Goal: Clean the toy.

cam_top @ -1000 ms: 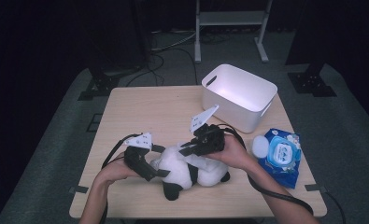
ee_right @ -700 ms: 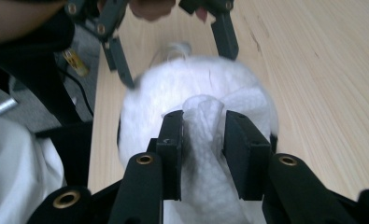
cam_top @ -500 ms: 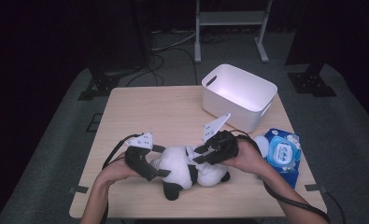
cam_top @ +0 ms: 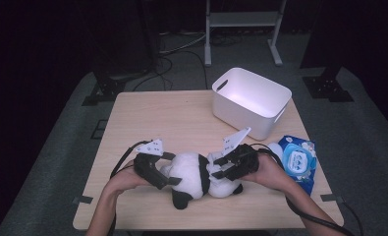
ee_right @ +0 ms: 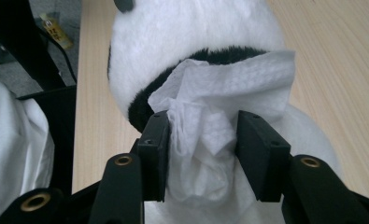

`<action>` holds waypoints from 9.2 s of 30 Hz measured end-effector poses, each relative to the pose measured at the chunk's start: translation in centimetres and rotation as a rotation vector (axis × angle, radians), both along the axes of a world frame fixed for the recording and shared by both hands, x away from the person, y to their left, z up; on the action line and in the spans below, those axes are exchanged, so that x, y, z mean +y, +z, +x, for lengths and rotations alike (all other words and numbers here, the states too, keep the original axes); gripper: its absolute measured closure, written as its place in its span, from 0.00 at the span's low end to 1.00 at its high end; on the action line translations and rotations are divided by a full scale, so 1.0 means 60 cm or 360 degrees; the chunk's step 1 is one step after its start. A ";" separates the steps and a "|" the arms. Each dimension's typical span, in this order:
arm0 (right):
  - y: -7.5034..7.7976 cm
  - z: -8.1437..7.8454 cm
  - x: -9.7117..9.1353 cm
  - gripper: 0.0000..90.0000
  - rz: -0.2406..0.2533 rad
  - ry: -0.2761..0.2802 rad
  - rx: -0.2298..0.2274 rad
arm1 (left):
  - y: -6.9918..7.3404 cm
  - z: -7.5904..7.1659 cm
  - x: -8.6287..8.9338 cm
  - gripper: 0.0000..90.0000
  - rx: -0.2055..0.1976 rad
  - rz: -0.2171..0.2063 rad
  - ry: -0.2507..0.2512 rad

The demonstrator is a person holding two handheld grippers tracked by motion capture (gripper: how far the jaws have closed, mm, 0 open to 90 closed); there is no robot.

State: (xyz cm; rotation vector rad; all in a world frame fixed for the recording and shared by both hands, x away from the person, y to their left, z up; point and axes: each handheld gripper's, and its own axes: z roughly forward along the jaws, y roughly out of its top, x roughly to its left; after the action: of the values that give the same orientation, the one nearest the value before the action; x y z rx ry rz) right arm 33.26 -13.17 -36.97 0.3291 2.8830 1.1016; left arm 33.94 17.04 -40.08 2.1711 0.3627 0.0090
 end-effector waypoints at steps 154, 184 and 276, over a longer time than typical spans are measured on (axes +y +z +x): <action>-0.015 -0.057 0.002 0.87 0.0063 0.0029 0.0110 | -0.017 0.003 -0.032 0.11 0.0020 -0.0057 -0.0089; 0.007 -0.069 0.050 0.87 0.0039 0.0128 0.0000 | -0.022 -0.005 -0.017 0.10 0.0033 0.0012 -0.0194; 0.064 -0.014 0.049 0.87 0.0101 0.0036 0.0001 | 0.022 -0.044 -0.073 0.08 -0.0039 0.0013 -0.0289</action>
State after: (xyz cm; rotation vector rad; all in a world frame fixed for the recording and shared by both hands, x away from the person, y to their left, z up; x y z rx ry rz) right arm 32.44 -10.25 -33.14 0.3002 2.8638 1.1983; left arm 31.32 12.68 -38.74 2.2027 0.1509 -0.0642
